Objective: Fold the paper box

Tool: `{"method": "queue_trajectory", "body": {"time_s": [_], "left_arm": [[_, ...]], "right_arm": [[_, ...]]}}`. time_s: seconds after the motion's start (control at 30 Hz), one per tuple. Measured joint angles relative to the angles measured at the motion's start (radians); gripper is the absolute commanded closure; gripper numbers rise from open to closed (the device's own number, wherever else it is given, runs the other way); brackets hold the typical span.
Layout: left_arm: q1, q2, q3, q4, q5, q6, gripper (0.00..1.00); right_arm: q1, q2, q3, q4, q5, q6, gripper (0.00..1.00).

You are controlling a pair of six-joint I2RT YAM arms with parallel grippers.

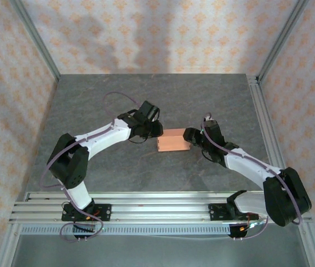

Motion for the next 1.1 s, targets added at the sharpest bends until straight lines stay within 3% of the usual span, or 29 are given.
{"method": "queue_trajectory", "body": {"time_s": [0.27, 0.43, 0.47, 0.5, 0.63, 0.8, 0.93, 1.1], "left_arm": [[-0.011, -0.028, -0.026, -0.005, 0.002, -0.01, 0.58], [-0.011, -0.052, -0.037, -0.028, 0.001, -0.015, 0.52], [-0.011, -0.059, -0.041, -0.029, 0.002, -0.019, 0.42], [-0.011, -0.066, -0.045, -0.029, 0.002, -0.026, 0.41], [-0.011, -0.092, -0.06, -0.03, 0.024, -0.041, 0.5], [-0.012, -0.093, -0.061, -0.041, 0.054, -0.045, 0.73], [-0.012, -0.082, -0.074, -0.051, 0.055, -0.045, 0.84], [-0.011, -0.031, -0.137, -0.063, 0.056, -0.044, 0.87]], "right_arm": [[0.0, -0.012, -0.058, 0.11, -0.004, 0.029, 0.62], [0.002, -0.026, -0.088, 0.153, -0.006, 0.029, 0.63], [0.002, -0.026, -0.09, 0.158, -0.006, 0.029, 0.63], [0.002, -0.026, -0.093, 0.162, -0.006, 0.029, 0.63], [0.002, -0.025, -0.099, 0.176, -0.006, 0.029, 0.63], [0.002, -0.021, -0.099, 0.185, -0.006, 0.022, 0.63], [0.002, -0.021, -0.1, 0.187, -0.004, 0.022, 0.64], [0.002, -0.026, -0.111, 0.201, -0.003, 0.022, 0.65]]}}
